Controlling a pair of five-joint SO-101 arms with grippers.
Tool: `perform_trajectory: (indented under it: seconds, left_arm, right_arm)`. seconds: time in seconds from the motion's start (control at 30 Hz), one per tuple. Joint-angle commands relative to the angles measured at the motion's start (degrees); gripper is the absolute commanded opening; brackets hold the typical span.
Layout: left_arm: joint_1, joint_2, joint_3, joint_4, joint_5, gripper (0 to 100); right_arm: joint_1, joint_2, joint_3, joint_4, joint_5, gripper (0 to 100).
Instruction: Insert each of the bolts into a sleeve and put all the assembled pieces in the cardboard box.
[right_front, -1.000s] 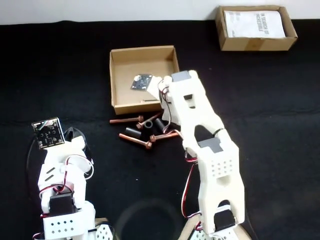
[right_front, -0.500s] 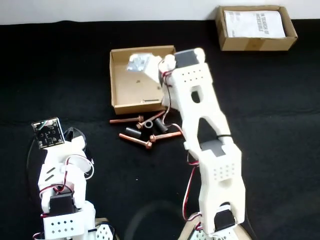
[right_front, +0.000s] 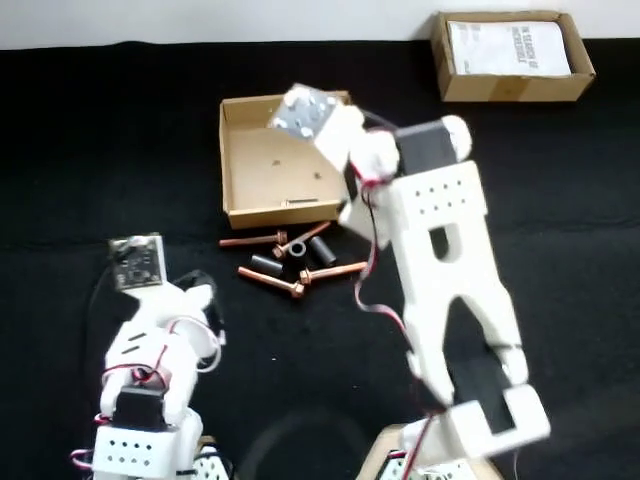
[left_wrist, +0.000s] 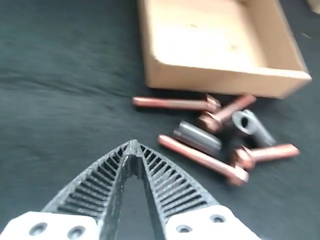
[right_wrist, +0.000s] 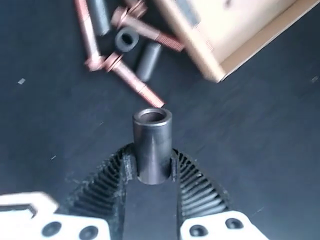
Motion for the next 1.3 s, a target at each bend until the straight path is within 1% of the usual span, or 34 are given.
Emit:
perform_trajectory:
  seconds: [0.0,0.13,0.3,0.37,0.53,0.67,0.73,0.8,0.87,0.93,0.97,1.1,1.2,1.27]
  left_arm:
    - [4.88,-0.57,0.75,-4.48,0.88,1]
    - [6.73,-0.48,-1.54,-10.46,0.44,1]
    - [12.62,-0.48,-6.55,-10.55,0.18,1]
    - [15.25,-0.48,-7.52,-10.55,-1.85,1]
    - [21.05,1.27,-9.63,-10.55,-2.29,1]
    - [23.87,12.88,-13.58,-12.22,-2.29,1]
    - [24.04,22.55,-18.95,-14.86,-2.2,1]
    - [24.31,33.8,-26.77,-15.38,-2.02,1]
    - [25.36,45.85,-35.65,-13.8,-2.02,1]
    - [26.51,56.84,-44.35,-10.55,-1.67,1]
    - [27.03,61.85,-48.66,-8.26,-0.09,1]
    - [29.58,78.55,-64.92,4.31,11.43,1]
    - [31.16,89.8,-75.3,12.13,21.01,1]
    - [31.6,96.57,-81.71,16.44,26.11,1]
  right_arm:
    - [0.31,-10.33,10.59,-0.4,-1.93,0.7]
    - [1.63,-20.53,24.57,-5.49,-8.53,0.7]
    - [4.09,-38.2,42.33,-12.88,-12.84,0.7]
    - [5.67,-45.23,48.04,-15.52,-14.24,0.7]
    - [13.32,-57.63,55.78,-17.45,-15.74,0.7]
    - [22.99,-63.43,58.68,-18.15,-15.65,0.7]
    - [27.91,-65.71,60.0,-19.38,-15.56,0.7]
    - [32.48,-68.09,61.49,-20.44,-15.47,0.7]
    - [36.62,-70.73,63.69,-21.93,-15.38,0.7]
    - [40.4,-73.45,66.33,-23.52,-15.38,0.7]
    - [42.24,-74.95,67.74,-24.31,-15.38,0.7]
    - [47.08,-80.22,73.98,-26.59,-15.38,0.7]
    - [48.04,-83.82,77.58,-27.03,-15.3,0.7]
    - [48.31,-86.02,78.9,-27.12,-15.3,0.7]
